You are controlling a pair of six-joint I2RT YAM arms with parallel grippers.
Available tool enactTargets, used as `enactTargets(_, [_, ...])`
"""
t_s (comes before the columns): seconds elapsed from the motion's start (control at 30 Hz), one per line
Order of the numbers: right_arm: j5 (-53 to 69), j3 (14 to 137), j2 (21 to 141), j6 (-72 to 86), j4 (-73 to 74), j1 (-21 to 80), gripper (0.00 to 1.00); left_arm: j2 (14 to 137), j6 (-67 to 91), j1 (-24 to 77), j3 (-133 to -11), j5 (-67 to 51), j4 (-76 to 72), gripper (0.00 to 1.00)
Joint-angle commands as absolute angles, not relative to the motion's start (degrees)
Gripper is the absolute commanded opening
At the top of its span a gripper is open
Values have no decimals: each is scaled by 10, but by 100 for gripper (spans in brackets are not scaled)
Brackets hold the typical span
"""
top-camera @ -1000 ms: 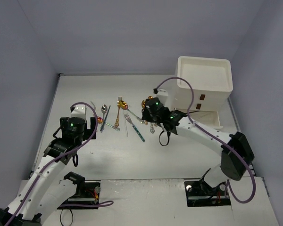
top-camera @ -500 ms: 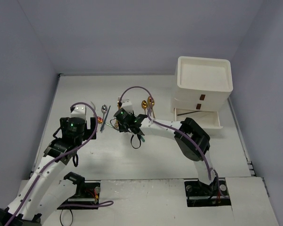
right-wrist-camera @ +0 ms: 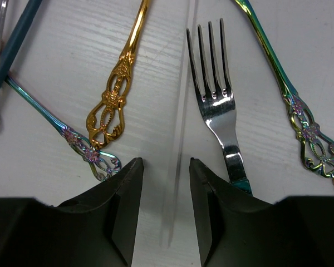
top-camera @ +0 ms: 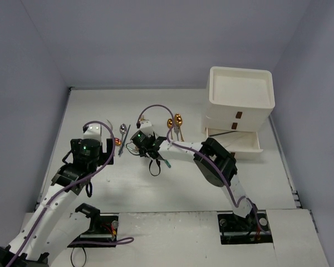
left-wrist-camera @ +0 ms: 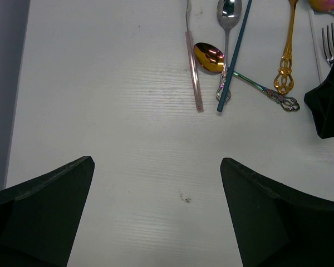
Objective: Sort the eating utensils into containers
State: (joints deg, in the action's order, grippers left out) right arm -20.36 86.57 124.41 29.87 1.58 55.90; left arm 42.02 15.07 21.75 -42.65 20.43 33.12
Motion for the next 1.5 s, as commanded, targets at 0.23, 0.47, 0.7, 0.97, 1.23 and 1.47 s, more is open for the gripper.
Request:
enactTargets(0.23, [-217,925,1295,295,13,524,33,421,155,216,-454,213,310,97])
enactTargets(0.47, [-206,958,1318,277,13,508,17,420,155,216,-454,214,310,97])
enactTargets(0.7, [-189,957,1299,258,13,511,0,419,155,216,-454,214,310,97])
enactTargets(0.97, [-166,915,1167,264,14,519,0,418,154,216,-454,212,310,97])
enactTargets(1.23, [-102,818,1038,295,18,515,0,416,154,216,-454,212,310,97])
enactTargets(1.47, [-117,675,892,399,18,474,0,419,154,216,-454,211,311,96])
